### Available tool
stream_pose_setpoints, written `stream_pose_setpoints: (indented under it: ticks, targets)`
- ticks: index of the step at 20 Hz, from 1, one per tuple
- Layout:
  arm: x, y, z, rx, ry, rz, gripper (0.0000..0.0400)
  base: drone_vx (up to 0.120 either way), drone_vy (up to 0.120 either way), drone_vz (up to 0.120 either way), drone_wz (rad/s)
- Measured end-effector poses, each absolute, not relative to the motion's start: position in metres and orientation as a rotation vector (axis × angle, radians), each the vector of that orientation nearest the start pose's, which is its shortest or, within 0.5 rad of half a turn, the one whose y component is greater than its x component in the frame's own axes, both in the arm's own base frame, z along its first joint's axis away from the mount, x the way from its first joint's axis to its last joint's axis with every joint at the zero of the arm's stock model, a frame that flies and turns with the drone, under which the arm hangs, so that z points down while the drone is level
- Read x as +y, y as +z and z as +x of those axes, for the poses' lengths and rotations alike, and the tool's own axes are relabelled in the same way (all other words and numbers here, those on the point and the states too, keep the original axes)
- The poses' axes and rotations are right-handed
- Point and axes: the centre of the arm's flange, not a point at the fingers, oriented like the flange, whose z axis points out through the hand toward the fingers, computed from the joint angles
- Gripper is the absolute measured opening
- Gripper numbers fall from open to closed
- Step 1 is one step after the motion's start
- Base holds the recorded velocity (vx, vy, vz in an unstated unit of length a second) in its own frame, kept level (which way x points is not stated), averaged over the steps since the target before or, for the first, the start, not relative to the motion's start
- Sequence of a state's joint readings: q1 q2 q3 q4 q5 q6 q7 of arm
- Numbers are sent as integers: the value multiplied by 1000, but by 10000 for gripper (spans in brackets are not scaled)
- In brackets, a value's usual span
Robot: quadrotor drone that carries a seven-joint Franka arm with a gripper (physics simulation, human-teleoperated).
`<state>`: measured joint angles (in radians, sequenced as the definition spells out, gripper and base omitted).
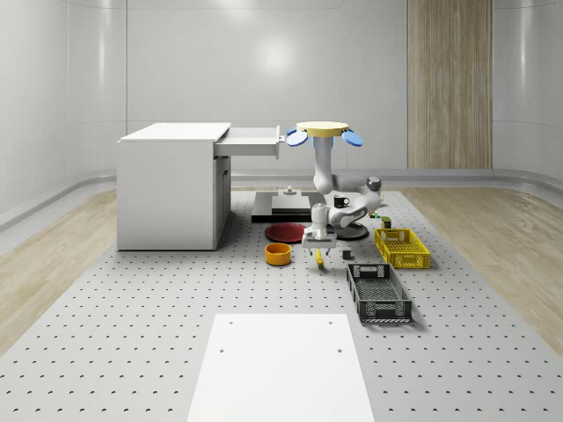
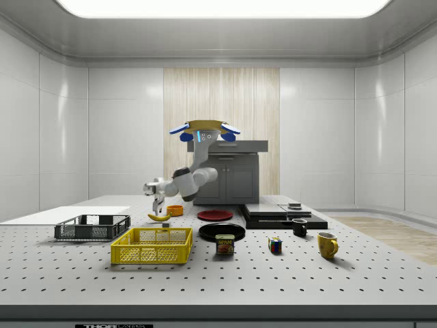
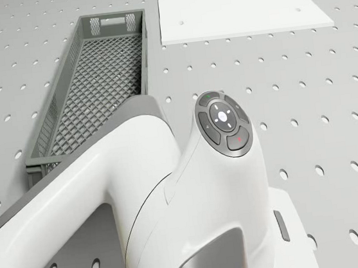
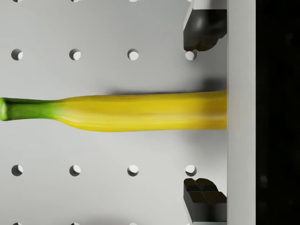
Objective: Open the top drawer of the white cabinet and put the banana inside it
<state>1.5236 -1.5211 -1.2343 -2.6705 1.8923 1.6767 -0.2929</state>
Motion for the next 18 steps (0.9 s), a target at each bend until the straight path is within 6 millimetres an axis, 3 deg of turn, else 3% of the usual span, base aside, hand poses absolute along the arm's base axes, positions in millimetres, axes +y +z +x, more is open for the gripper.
stream_pose_setpoints:
  ticks: [18]
  targets:
    - [52,584,357,-1,785,-2,400,0,0,0,0]
